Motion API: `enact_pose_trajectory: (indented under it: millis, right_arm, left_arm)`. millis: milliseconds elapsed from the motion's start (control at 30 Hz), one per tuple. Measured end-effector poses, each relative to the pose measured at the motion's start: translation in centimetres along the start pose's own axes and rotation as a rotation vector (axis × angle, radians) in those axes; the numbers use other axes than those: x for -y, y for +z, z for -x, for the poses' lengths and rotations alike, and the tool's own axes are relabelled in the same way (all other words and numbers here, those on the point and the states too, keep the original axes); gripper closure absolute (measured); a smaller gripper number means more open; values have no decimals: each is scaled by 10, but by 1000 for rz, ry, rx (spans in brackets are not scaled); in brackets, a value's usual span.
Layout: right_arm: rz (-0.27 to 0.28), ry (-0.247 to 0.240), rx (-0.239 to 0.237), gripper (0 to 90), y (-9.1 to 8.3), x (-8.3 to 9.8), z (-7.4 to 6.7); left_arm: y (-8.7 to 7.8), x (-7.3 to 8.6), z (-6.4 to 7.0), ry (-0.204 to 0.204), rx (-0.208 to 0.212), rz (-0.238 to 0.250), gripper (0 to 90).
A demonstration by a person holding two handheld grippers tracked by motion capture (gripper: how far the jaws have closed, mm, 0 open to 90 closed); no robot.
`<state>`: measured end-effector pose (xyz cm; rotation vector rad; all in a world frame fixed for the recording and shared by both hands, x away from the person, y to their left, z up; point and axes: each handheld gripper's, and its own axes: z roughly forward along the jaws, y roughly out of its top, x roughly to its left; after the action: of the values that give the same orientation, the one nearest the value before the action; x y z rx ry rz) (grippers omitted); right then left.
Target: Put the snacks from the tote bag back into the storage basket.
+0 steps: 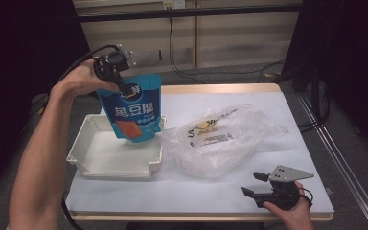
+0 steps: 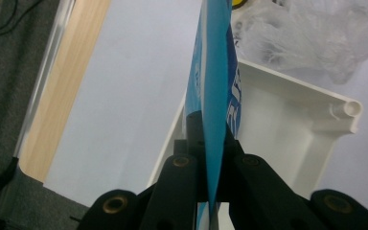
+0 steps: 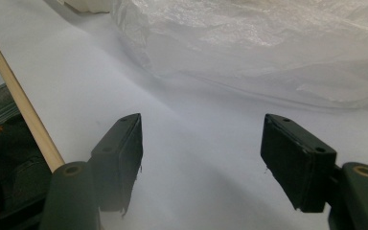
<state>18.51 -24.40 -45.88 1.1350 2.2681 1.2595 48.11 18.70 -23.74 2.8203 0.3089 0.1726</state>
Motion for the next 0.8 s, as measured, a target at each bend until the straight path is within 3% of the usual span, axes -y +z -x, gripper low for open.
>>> enact_pose_trajectory:
  millis: [33, 200, 233, 333, 467, 567, 633, 733, 800]
  right_arm:
    - [-1, 0, -2, 313, 0, 0, 0]
    - [-1, -1, -5, 313, 0, 0, 0]
    - [-5, -1, -6, 312, 0, 0, 0]
    - [-3, -5, -8, 312, 0, 0, 0]
    - [-4, 0, -8, 310, 0, 0, 0]
    - [-6, -3, -7, 310, 0, 0, 0]
    - [-6, -2, -8, 310, 0, 0, -1]
    - [-6, 1, -8, 310, 1, 0, 0]
    - [-8, 0, -10, 310, 1, 0, 0]
  left_arm:
    - [4, -2, -2, 18, -4, -15, 900]
    - [17, -3, -3, 11, -17, 4, 900]
    - [20, -3, -2, 10, -40, 6, 900]
    - [22, -2, -5, 26, -38, -8, 900]
    - [24, -2, -4, 40, -75, -4, 900]
    - [24, -1, -3, 34, -76, 5, 900]
    - [23, -1, -2, 59, -85, -6, 900]
    - [23, -1, 2, 63, -81, -3, 899]
    - [21, 0, 0, 38, -57, -5, 875]
